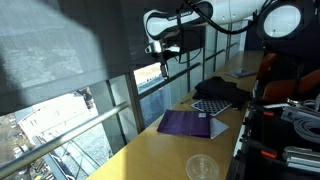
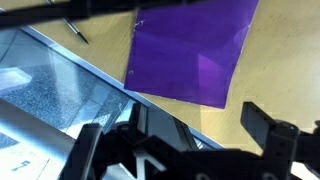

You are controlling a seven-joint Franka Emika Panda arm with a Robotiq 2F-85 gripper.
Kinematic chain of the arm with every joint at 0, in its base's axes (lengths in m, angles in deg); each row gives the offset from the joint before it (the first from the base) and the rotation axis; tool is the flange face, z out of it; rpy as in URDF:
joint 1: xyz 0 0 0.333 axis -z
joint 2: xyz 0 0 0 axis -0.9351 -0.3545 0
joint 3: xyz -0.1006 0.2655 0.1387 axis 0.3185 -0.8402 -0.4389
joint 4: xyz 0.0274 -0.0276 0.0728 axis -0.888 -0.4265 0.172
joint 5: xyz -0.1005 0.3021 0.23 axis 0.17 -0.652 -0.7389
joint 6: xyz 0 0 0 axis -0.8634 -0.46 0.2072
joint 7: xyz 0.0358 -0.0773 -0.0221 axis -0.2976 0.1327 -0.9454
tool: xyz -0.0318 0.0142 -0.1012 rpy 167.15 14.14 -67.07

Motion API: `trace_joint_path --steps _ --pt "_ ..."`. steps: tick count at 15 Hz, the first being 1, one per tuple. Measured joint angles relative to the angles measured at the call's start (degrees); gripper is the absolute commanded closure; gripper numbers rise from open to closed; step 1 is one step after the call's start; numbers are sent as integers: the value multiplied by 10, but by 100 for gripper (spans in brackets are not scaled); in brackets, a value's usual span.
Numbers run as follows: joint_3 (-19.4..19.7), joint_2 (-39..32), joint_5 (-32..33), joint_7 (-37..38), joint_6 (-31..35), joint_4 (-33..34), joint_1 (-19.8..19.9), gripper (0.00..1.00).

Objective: Close the purple file holder

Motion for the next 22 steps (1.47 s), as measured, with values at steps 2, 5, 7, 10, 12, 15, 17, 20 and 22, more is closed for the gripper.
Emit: trace_joint_path --steps 2,5,7,10,12,15,17,20,22 --pt "3 6 1 8 -22 -1 9 0" --pt "3 23 1 13 -140 -7 23 0" --pt "3 31 1 13 -228 -6 29 0" --pt "3 43 1 14 -354 -6 34 0" --pt "3 49 1 15 -423 -6 35 0" --pt "1 78 0 15 -432 -66 34 0" --pt "-3 98 0 20 -432 -103 34 0" --pt "-7 126 -4 35 -424 -152 30 0" --pt "-7 153 -5 46 -391 -198 25 0"
